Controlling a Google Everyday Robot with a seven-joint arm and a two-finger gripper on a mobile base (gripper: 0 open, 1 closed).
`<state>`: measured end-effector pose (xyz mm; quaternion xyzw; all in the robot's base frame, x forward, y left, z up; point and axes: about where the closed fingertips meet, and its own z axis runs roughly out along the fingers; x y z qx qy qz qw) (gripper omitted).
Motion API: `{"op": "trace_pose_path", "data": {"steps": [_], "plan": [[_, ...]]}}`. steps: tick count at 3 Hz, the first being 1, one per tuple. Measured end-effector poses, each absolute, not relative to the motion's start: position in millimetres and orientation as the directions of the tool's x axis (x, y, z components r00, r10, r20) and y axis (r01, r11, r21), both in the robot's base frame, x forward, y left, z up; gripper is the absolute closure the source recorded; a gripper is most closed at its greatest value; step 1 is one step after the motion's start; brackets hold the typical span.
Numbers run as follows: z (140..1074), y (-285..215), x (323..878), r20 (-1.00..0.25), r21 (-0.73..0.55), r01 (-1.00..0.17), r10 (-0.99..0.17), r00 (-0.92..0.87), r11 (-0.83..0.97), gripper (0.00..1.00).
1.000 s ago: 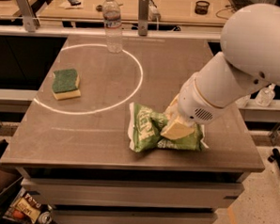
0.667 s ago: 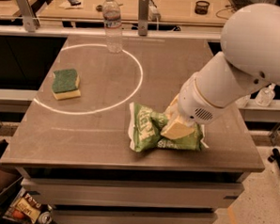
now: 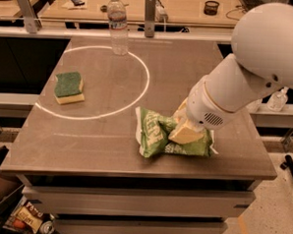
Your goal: Move green jalapeno chip bag near water bottle
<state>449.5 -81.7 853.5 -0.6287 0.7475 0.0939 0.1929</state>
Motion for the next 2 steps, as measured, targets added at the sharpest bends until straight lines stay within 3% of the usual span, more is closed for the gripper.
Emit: {"op": "trace_pose_path", "data": {"steps": [2], "plan": [[855.6, -81.8, 449.6, -0.406, -0.103, -0.976, -0.904, -0.135, 0.192, 1.00]]}}
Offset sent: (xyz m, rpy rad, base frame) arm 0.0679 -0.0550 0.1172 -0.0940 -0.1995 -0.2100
